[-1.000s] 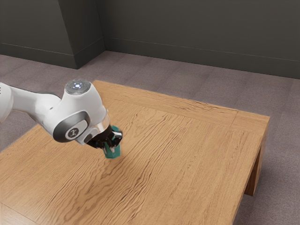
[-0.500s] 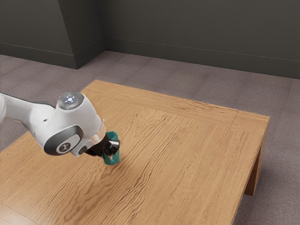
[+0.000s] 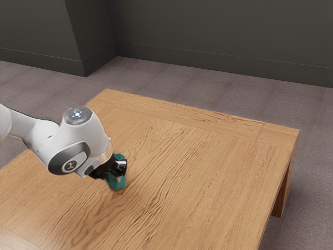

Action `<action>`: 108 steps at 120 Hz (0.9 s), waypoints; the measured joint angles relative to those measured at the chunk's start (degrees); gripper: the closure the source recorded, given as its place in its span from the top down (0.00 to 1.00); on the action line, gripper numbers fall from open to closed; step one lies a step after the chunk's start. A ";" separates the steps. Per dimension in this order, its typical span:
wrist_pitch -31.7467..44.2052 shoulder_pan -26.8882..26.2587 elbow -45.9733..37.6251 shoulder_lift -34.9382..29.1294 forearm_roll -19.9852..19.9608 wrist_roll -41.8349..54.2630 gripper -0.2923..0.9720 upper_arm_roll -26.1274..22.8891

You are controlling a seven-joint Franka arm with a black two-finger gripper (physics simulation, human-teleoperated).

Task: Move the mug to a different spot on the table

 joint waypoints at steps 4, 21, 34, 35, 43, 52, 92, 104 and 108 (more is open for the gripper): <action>-0.11 -0.06 0.01 0.08 0.08 -0.16 0.38 -0.01; -0.42 -0.18 0.10 0.20 0.27 -0.76 0.54 -0.03; -0.54 -0.16 0.12 0.25 0.32 -1.14 0.62 -0.03; -0.55 -0.15 0.10 0.24 0.32 -1.16 0.62 -0.03; -0.73 -0.07 0.05 -0.20 0.29 -1.38 0.65 -0.08; -1.97 -0.02 0.18 -2.25 -0.02 -1.77 0.68 -0.15; -24.72 -2.23 17.03 -5.45 -6.90 -5.99 0.74 -0.75; -34.79 -2.42 28.46 -3.01 -9.86 -10.60 0.75 -0.66; -37.57 -2.24 31.32 -2.62 -10.73 -12.47 0.75 -0.61</action>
